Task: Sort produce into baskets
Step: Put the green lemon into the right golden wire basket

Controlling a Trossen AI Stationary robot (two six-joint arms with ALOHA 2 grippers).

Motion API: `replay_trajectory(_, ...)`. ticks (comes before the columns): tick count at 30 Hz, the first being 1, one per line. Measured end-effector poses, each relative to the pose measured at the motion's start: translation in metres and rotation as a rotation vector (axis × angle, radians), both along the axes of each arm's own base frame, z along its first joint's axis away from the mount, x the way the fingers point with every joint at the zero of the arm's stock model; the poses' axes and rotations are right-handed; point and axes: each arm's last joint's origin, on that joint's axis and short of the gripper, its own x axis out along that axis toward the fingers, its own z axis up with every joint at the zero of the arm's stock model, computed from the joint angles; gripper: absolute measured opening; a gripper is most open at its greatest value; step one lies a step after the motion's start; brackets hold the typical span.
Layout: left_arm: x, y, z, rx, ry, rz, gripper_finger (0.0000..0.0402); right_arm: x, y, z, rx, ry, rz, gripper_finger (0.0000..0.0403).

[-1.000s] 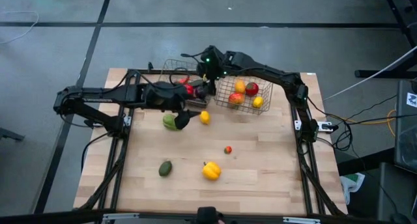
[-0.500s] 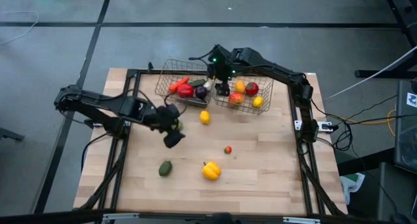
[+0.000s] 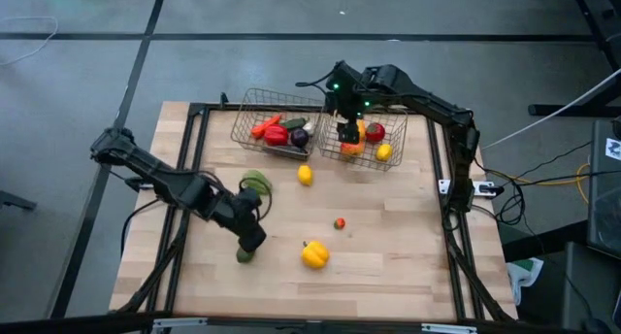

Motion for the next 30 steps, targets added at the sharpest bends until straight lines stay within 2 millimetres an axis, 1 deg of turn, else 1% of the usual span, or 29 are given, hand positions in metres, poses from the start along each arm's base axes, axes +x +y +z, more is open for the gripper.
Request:
replay_trajectory(5, 0.004, -0.015, -0.013, -0.019, 0.06, -0.002, 0.0347, -0.01, 0.008, 0.002, 0.05, 0.062, -0.044, 0.028)
replay_trajectory(8, 0.005, -0.022, -0.019, -0.017, 0.083, 0.0, 0.0347, -0.017, 0.017, 0.009, 0.061, 0.064, -0.046, 0.028)
replay_trajectory(17, 0.009, -0.043, -0.043, 0.001, 0.165, 0.022, 0.0347, -0.031, 0.066, 0.036, 0.058, -0.002, 0.05, 0.028)
replay_trajectory(23, 0.011, -0.057, -0.061, 0.003, 0.231, 0.038, 0.0347, -0.04, 0.097, 0.045, 0.068, -0.006, 0.093, 0.028)
replay_trajectory(26, 0.013, -0.062, -0.072, 0.022, 0.263, 0.043, 0.0347, -0.047, 0.111, 0.046, 0.049, -0.002, 0.102, 0.028)
replay_trajectory(30, 0.016, -0.066, -0.084, 0.048, 0.298, 0.043, 0.0347, -0.06, 0.129, 0.038, 0.014, 0.038, 0.067, 0.028)
